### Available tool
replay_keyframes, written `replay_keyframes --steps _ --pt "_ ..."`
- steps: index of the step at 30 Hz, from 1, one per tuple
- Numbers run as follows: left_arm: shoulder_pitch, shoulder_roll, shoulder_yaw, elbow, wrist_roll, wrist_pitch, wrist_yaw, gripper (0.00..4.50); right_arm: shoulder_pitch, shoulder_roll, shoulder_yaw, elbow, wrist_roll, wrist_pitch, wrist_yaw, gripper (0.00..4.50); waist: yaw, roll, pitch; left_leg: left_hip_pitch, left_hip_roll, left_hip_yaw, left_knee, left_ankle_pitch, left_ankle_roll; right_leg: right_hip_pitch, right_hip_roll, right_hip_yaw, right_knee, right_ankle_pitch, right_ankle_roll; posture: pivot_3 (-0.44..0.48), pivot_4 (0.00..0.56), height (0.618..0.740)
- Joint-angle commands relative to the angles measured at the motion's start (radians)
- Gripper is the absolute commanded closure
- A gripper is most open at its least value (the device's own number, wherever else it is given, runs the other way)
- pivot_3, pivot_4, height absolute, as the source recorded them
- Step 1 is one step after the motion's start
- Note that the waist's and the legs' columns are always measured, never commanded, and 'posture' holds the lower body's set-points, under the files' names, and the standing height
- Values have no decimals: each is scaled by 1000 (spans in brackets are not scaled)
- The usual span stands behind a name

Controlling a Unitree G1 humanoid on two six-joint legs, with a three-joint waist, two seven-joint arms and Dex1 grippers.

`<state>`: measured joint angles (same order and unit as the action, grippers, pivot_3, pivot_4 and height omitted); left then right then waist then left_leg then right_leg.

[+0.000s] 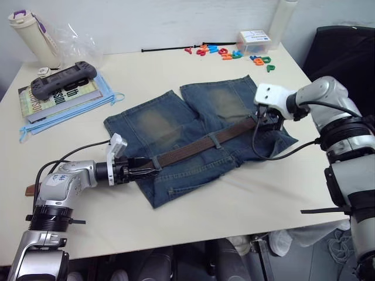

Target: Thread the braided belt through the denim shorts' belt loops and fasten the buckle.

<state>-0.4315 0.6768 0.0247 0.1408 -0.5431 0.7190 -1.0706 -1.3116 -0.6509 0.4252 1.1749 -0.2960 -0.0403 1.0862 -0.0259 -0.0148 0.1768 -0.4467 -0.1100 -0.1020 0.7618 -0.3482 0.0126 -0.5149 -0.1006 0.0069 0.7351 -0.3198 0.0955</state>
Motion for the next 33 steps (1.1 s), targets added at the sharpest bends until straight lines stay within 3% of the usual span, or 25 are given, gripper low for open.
replay_keyframes --steps 1,4,5,8,12,13,17,21,25,29,33 --pt "12 -14 -17 -28 -1 19 -2 770 -28 10 -25 44 -15 -8 4 18 -1 0 0 0 0 0 1 0 0 0 0 0 0 0 0 0 150 659" --pt "15 -18 -23 -32 4 13 -9 770 -33 15 -45 48 -1 -14 24 716 -2 0 0 0 0 0 3 0 0 0 0 0 2 0 0 0 150 659" --pt "16 -18 -25 -32 5 10 -13 770 -33 14 -48 44 0 -19 40 1238 -2 0 0 0 0 0 4 -1 0 0 0 0 3 0 0 0 150 659" --pt "11 -25 -25 -28 -1 1 -26 1588 -29 6 -55 26 -3 -33 81 2532 -2 0 0 0 0 0 6 -1 0 0 0 0 5 0 0 0 150 659" --pt "6 -26 -32 -24 9 -13 -32 3349 -28 -2 -64 13 -12 -46 72 4403 -2 0 0 0 0 0 7 -1 0 0 0 0 7 0 0 0 150 659" --pt "-2 -33 -36 -12 20 -30 -26 3695 -25 -7 -67 2 -12 -50 66 4500 -2 0 0 0 0 1 7 -1 0 0 0 0 7 0 0 0 150 659" --pt "-43 -55 -39 49 55 -73 -6 3695 -15 -14 -81 -28 -8 -67 28 4500 0 0 0 0 0 1 8 -1 -1 -1 0 0 9 0 -1 0 150 659" --pt "-211 -70 -58 317 205 -303 48 3695 -18 -16 -107 -34 -31 -73 -194 4500 2 0 0 -1 -1 1 11 0 -1 -1 -1 -1 11 0 -1 0 150 659" --pt "-355 -57 -75 575 352 -617 120 3695 0 -46 -140 -109 -23 -94 -265 4500 -4 0 0 -13 -1 1 24 -2 -2 -11 -1 -1 21 0 -1 0 150 659" --pt "-439 -15 -60 686 430 -913 150 3695 209 -110 -266 -553 83 20 -218 4500 -6 -1 -1 -23 -1 3 28 -2 -2 -22 -3 -2 27 0 -1 0 150 659" --pt "-378 10 8 549 360 -986 95 3695 527 -155 -426 -1091 184 203 -216 4500 -1 -1 -1 -36 -1 3 31 -2 -2 -34 -4 -3 32 0 -1 0 150 659"
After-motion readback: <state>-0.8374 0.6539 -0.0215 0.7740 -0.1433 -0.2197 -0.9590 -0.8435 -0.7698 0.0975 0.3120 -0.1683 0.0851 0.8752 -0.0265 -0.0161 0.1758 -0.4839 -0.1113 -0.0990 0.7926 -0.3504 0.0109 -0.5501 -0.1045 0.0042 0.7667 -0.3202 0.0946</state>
